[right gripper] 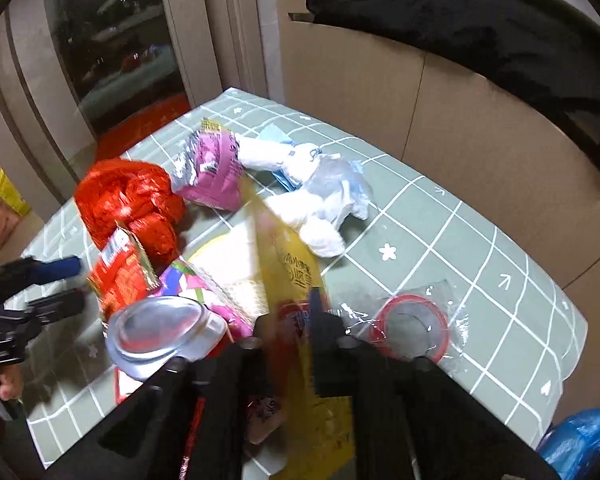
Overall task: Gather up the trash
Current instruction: 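Grasp the red snack wrapper with the left tool while the right tool grasps the yellow packet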
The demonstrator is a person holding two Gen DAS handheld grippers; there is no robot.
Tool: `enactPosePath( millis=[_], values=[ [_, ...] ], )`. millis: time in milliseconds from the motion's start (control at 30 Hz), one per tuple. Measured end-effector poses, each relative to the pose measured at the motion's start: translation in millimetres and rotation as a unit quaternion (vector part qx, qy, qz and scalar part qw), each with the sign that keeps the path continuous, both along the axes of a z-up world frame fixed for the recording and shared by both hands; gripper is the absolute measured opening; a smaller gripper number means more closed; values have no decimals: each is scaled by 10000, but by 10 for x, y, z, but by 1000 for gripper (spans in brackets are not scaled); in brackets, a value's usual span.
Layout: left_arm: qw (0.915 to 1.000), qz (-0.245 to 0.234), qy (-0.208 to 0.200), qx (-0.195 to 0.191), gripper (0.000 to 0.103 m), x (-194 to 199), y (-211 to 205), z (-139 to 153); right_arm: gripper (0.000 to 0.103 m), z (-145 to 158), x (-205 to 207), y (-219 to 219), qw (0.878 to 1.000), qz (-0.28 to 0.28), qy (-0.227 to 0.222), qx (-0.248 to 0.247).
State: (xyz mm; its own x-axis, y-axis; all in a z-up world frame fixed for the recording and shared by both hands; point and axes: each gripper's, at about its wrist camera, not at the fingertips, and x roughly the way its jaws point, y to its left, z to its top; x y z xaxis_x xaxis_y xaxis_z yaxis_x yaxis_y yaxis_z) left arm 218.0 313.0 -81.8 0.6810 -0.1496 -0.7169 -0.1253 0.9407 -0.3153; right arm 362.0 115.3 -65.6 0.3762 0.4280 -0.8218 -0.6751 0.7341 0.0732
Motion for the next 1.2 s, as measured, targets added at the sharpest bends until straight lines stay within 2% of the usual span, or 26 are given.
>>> enactPosePath(
  millis=[100,300,400,467,533,567,733,800,933,1000,1200],
  values=[
    [9999,83,34,-70,54,90,75,-31,3,140,-71,-136,9996,-40,-22,279],
    [9981,104,235,-553,54,205,132,-160,3,414,-309,-598,9971,-338,-24,677],
    [9982,59,312,-517,54,222,59,-214,3,440,-441,-839,9955,-548,7,775],
    [9986,39,301,-430,48,223,-16,-191,3,401,-527,-987,9947,-666,47,778],
    [9982,-25,289,-526,34,224,-66,-158,3,341,-562,-1054,9944,-670,156,803],
    [9979,-73,243,-594,30,215,-94,-125,3,307,-591,-1080,9943,-654,201,816],
    [9980,-293,-100,-550,21,146,-292,114,3,270,-691,-1053,9951,-419,172,876],
    [9979,-378,-152,-505,21,168,-380,180,6,271,-699,-1030,9950,-369,141,919],
    [9988,-279,-23,-408,21,298,-453,165,8,246,-580,-929,9948,-397,104,932],
    [9990,-178,109,-398,21,376,-458,117,19,201,-493,-864,9956,-436,106,825],
    [9998,-72,148,-139,21,429,-483,75,19,-34,-180,-640,9967,-555,280,523]
  ],
)
